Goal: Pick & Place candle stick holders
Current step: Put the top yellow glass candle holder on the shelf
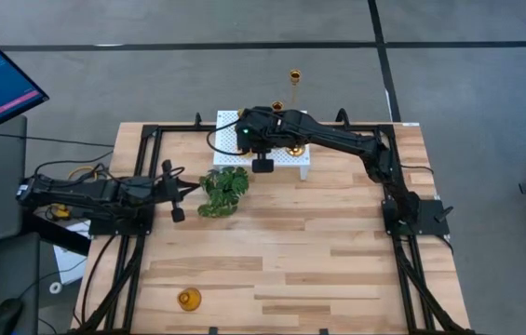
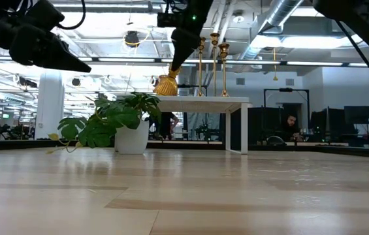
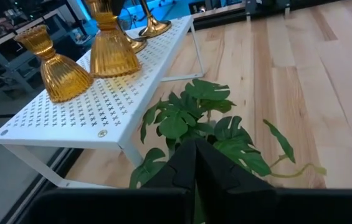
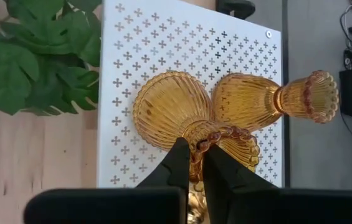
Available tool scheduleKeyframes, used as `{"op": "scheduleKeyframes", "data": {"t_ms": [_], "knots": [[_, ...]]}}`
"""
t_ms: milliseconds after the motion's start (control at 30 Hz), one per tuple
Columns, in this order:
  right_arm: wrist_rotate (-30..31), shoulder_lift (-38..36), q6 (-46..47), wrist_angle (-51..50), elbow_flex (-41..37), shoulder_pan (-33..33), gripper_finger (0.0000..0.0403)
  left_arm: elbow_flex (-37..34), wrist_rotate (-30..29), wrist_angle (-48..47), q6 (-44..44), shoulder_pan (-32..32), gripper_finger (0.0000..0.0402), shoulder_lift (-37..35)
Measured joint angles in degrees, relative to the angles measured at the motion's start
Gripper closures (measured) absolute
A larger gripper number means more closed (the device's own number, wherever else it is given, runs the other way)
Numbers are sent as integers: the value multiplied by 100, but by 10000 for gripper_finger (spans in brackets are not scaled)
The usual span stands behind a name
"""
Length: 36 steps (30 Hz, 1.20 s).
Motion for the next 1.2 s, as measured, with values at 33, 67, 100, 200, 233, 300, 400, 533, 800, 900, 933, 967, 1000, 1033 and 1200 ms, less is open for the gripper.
{"op": "scheduleKeyframes", "data": {"t_ms": [33,67,100,200,233,300,400,533,800,900,933,967,1000,1033,1200], "knots": [[-1,0,0,-17,0,0,393,0,0,0,0,0,395,-2],[-1,0,0,-36,0,0,393,0,0,0,0,0,395,-2],[-2,0,0,-42,1,0,393,0,0,0,0,0,395,-2],[-2,0,2,-53,2,0,390,0,0,0,0,0,395,-2],[-4,0,10,-53,2,0,383,0,0,0,0,0,395,-2],[-6,0,81,-52,1,0,365,0,0,0,-1,0,394,-2],[-18,0,95,-50,0,0,339,4,0,0,-36,0,394,-2],[-23,0,94,-56,0,0,326,4,0,0,-42,0,394,-2],[-22,0,94,251,-2,-2,324,9,0,0,-44,0,394,-2],[-23,0,44,378,-2,0,323,9,0,0,-46,0,394,-2],[-22,0,45,402,-2,0,323,9,0,0,-46,0,394,-2],[-22,0,44,413,-2,0,323,9,0,0,-46,0,394,-2],[-21,0,44,413,-2,0,322,9,0,0,-46,0,394,-2],[-12,0,44,415,-2,0,322,9,0,0,-46,0,394,-2],[121,0,40,490,-2,6,322,9,0,0,-47,1,394,-2]]}}
